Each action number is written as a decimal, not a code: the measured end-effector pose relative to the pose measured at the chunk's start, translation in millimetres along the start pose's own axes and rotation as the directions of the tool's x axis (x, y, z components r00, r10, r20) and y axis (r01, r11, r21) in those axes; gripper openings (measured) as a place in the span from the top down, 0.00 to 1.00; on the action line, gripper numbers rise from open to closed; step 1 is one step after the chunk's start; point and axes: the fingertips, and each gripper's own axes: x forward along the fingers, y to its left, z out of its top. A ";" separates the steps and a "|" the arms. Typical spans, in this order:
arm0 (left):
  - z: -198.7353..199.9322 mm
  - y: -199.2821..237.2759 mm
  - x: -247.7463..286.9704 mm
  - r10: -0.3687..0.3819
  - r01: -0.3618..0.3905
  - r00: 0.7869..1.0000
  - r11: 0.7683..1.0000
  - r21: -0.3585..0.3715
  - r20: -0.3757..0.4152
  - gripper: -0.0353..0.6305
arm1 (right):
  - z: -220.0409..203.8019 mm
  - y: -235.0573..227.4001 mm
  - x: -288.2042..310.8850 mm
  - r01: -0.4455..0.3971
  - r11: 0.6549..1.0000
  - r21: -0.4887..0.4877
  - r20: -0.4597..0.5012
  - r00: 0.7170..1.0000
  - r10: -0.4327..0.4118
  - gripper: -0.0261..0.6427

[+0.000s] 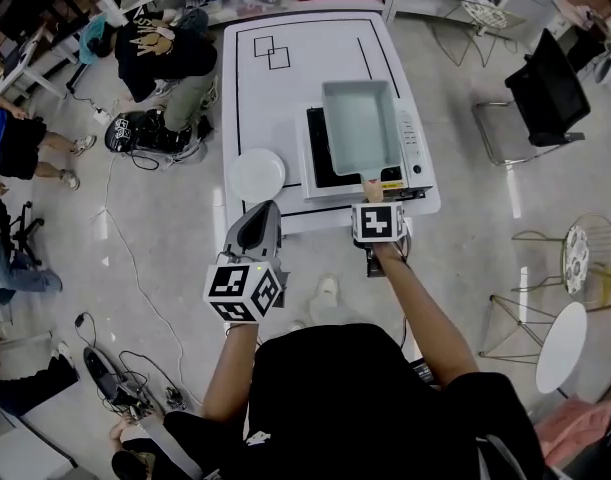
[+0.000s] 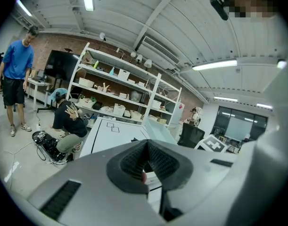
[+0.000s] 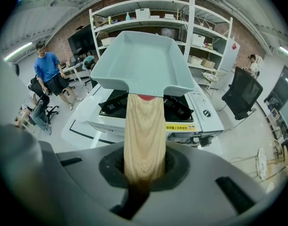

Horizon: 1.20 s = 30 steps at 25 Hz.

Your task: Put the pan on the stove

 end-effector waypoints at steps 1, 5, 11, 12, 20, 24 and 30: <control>0.0 0.9 0.5 0.001 -0.001 1.000 1.000 -0.001 -0.001 0.94 | 2.2 0.2 1.2 -0.002 1.000 -0.007 0.006 1.000 0.002 0.94; 0.2 5.7 0.9 0.003 -0.003 1.000 1.000 -0.006 -0.003 0.94 | 8.3 3.6 3.8 -0.004 1.000 -0.028 0.023 1.000 0.004 0.94; -3.6 10.7 2.9 0.005 -0.005 1.000 1.000 -0.010 -0.010 0.94 | 8.8 4.1 10.5 0.017 1.000 -0.025 0.010 1.000 -0.017 0.94; -3.5 10.9 2.9 0.004 -0.004 1.000 1.000 -0.011 -0.011 0.94 | 6.7 2.0 10.5 0.027 0.999 -0.019 0.000 1.000 -0.027 0.94; -3.0 14.9 1.4 0.008 -0.008 1.000 1.000 -0.018 -0.011 0.94 | 7.8 4.9 13.7 0.037 0.999 -0.024 -0.012 0.999 -0.037 0.94; -6.3 16.9 1.0 0.013 -0.013 1.000 1.000 -0.021 -0.015 0.94 | 8.1 4.9 16.5 0.061 0.997 -0.047 -0.018 0.998 -0.062 0.94; -8.8 19.7 -1.6 0.018 -0.019 1.000 0.999 -0.026 -0.017 0.94 | 6.9 6.0 19.4 0.079 0.996 -0.052 -0.025 0.996 -0.081 0.94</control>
